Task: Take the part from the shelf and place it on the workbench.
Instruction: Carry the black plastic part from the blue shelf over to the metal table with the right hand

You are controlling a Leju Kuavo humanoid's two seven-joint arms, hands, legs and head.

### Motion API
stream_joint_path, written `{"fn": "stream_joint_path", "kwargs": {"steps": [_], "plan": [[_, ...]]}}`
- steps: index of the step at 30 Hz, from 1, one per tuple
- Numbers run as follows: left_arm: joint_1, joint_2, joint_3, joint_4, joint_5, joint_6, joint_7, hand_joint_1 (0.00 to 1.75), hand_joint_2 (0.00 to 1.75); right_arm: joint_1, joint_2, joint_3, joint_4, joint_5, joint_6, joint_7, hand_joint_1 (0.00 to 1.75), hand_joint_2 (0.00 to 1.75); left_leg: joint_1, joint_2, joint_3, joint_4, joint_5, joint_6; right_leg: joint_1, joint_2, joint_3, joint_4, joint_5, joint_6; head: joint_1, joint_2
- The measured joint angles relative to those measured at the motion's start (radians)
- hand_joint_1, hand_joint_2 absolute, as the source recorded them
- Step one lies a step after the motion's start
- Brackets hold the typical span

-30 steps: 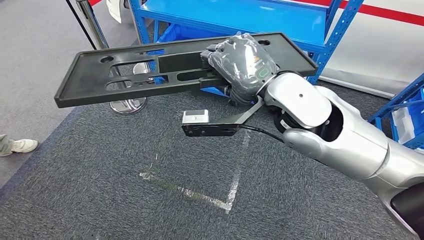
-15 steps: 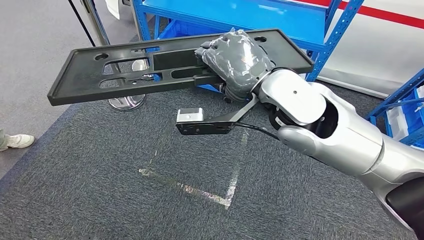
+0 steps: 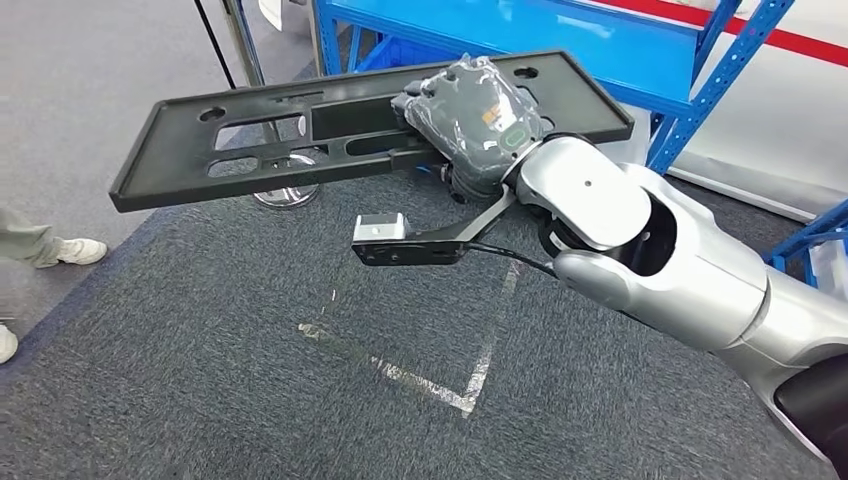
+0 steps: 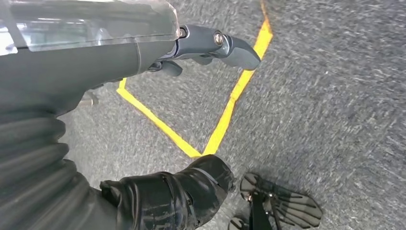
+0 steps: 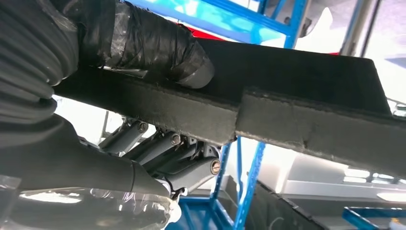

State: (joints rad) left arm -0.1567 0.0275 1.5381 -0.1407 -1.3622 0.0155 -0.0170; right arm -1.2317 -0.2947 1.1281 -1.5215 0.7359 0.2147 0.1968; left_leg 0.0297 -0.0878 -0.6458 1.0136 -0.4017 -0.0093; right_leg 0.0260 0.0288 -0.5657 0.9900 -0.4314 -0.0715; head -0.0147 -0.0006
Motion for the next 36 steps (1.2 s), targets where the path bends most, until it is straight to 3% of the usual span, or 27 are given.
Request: {"fn": "stream_joint_path", "kwargs": {"steps": [2,5,6,7,10,12,15,16,18,20,21,22,23,25,27,28,30,31,33,34,36], "plan": [[0.001,0.000,0.000,0.000,0.000,0.000,0.001,0.00,1.75,-0.001,0.005,0.001,0.002,0.001,0.001,0.000,1.75,1.75,-0.007,0.028,-0.015,0.027,-0.024,-0.007,-0.009,-0.021,0.020,-0.045,0.018,0.003,-0.002,0.000],[0.000,-0.003,0.000,0.000,0.000,-0.001,0.002,0.00,1.75,-0.002,0.008,0.006,0.008,0.002,0.003,0.000,1.75,1.75,-0.002,0.069,-0.087,0.189,-0.108,-0.024,-0.014,-0.052,0.020,-0.052,0.021,0.015,-0.006,0.000],[0.000,-0.003,0.000,0.000,0.000,-0.001,0.002,0.00,1.75,-0.001,0.009,0.009,0.010,0.002,0.005,0.000,1.75,1.75,0.002,0.075,-0.100,0.223,-0.116,-0.032,-0.017,-0.063,0.014,-0.044,0.018,0.020,-0.005,0.000],[0.001,-0.002,0.000,0.000,0.000,-0.001,0.002,0.00,1.75,0.000,0.011,0.012,0.012,0.003,0.006,0.000,1.75,1.75,0.006,0.079,-0.097,0.223,-0.108,-0.040,-0.021,-0.072,0.008,-0.033,0.013,0.026,-0.006,0.000],[0.000,-0.004,0.000,0.001,-0.001,-0.001,0.002,0.00,1.75,0.002,0.016,0.015,0.015,0.003,0.006,-0.002,1.75,1.75,0.016,0.113,-0.017,0.082,-0.049,-0.064,-0.033,-0.099,-0.016,0.014,-0.008,0.057,-0.007,0.000],[-0.001,-0.007,0.000,0.001,-0.002,-0.001,0.002,0.00,1.75,0.000,0.018,0.015,0.017,0.004,0.006,-0.004,1.75,1.75,0.016,0.121,0.000,0.044,-0.042,-0.053,-0.032,-0.110,-0.030,0.043,-0.022,0.074,-0.004,0.000],[-0.001,-0.006,0.000,0.001,-0.003,-0.001,0.002,0.00,1.75,-0.001,0.020,0.015,0.019,0.004,0.007,-0.007,1.75,1.75,0.013,0.096,-0.013,0.056,-0.041,-0.019,-0.031,-0.121,-0.034,0.056,-0.030,0.082,0.008,0.000],[-0.001,-0.006,0.000,0.001,-0.003,-0.001,0.002,0.00,1.75,-0.001,0.021,0.015,0.020,0.005,0.007,-0.008,1.75,1.75,0.012,0.088,-0.015,0.056,-0.038,-0.012,-0.033,-0.112,-0.038,0.068,-0.042,0.085,0.010,0.000],[0.000,-0.006,0.000,0.001,-0.004,-0.001,0.003,0.00,1.75,0.000,0.021,0.015,0.021,0.005,0.007,-0.009,1.75,1.75,0.012,0.071,-0.017,0.051,-0.032,0.001,-0.038,-0.072,-0.069,0.145,-0.099,0.090,0.011,0.000],[0.000,-0.006,0.000,0.001,-0.006,-0.001,0.004,0.00,1.75,0.002,0.021,0.015,0.023,0.005,0.008,-0.009,1.75,1.75,0.011,0.053,-0.019,0.044,-0.024,0.009,-0.036,-0.040,-0.124,0.275,-0.168,0.089,0.013,0.000],[0.001,-0.005,0.000,0.001,-0.007,-0.001,0.005,0.00,1.75,0.004,0.021,0.015,0.024,0.005,0.009,-0.009,1.75,1.75,0.009,0.043,-0.020,0.041,-0.021,0.010,-0.033,-0.035,-0.144,0.322,-0.182,0.085,0.014,0.000],[0.001,-0.005,0.000,0.001,-0.009,-0.001,0.005,0.00,1.75,0.007,0.021,0.015,0.026,0.005,0.011,-0.009,1.75,1.75,0.007,0.032,-0.021,0.039,-0.019,0.009,-0.030,-0.033,-0.148,0.333,-0.176,0.079,0.014,0.000],[0.000,-0.005,0.000,0.001,-0.010,-0.001,0.005,0.00,1.75,0.010,0.021,0.015,0.027,0.005,0.012,-0.009,1.75,1.75,0.003,0.020,-0.021,0.038,-0.017,0.009,-0.026,-0.030,-0.132,0.299,-0.149,0.068,0.015,0.000],[0.000,-0.008,0.000,0.002,-0.011,-0.001,0.006,0.00,1.75,0.010,0.021,0.016,0.028,0.005,0.012,-0.009,1.75,1.75,-0.002,-0.003,-0.018,0.034,-0.013,0.007,-0.015,-0.001,-0.063,0.157,-0.078,0.036,0.013,0.000],[0.000,-0.011,0.000,0.003,-0.011,-0.001,0.006,0.00,1.75,0.007,0.022,0.016,0.028,0.005,0.012,-0.009,1.75,1.75,0.003,-0.022,-0.019,0.022,-0.002,0.001,-0.008,0.032,-0.013,0.053,-0.039,0.010,0.009,0.000],[0.000,-0.012,0.000,0.003,-0.011,-0.001,0.006,0.00,1.75,0.006,0.022,0.016,0.029,0.005,0.012,-0.009,1.75,1.75,0.008,-0.032,-0.022,0.016,0.005,-0.004,-0.007,0.039,-0.007,0.037,-0.036,0.004,0.008,0.000],[0.001,-0.010,0.000,0.003,-0.011,-0.001,0.007,0.00,1.75,0.005,0.023,0.016,0.029,0.005,0.013,-0.009,1.75,1.75,0.014,-0.048,-0.025,-0.001,0.018,-0.014,-0.007,0.024,0.003,0.010,-0.021,0.002,0.012,0.000],[0.002,-0.009,0.000,0.003,-0.011,-0.001,0.007,0.00,1.75,0.005,0.025,0.016,0.030,0.006,0.013,-0.009,1.75,1.75,0.010,-0.038,-0.027,-0.002,0.016,-0.018,-0.009,0.011,0.013,-0.010,-0.012,0.005,0.011,0.000],[0.004,-0.008,0.000,0.002,-0.011,-0.002,0.008,0.00,1.75,0.003,0.028,0.016,0.031,0.006,0.014,-0.009,1.75,1.75,0.003,0.016,-0.051,0.044,-0.017,-0.023,-0.015,-0.018,0.031,-0.046,0.002,0.012,0.005,0.000],[0.004,-0.008,0.000,0.003,-0.011,-0.003,0.008,0.00,1.75,0.002,0.029,0.016,0.032,0.006,0.015,-0.009,1.75,1.75,0.001,0.048,-0.076,0.100,-0.047,-0.027,-0.014,-0.031,0.032,-0.049,0.004,0.016,0.002,0.000],[0.001,-0.007,0.000,0.003,-0.012,-0.003,0.008,0.00,1.75,0.005,0.030,0.017,0.034,0.006,0.017,-0.009,1.75,1.75,0.004,0.076,-0.129,0.220,-0.095,-0.037,-0.015,-0.057,0.027,-0.041,0.001,0.021,0.000,0.000]]}}
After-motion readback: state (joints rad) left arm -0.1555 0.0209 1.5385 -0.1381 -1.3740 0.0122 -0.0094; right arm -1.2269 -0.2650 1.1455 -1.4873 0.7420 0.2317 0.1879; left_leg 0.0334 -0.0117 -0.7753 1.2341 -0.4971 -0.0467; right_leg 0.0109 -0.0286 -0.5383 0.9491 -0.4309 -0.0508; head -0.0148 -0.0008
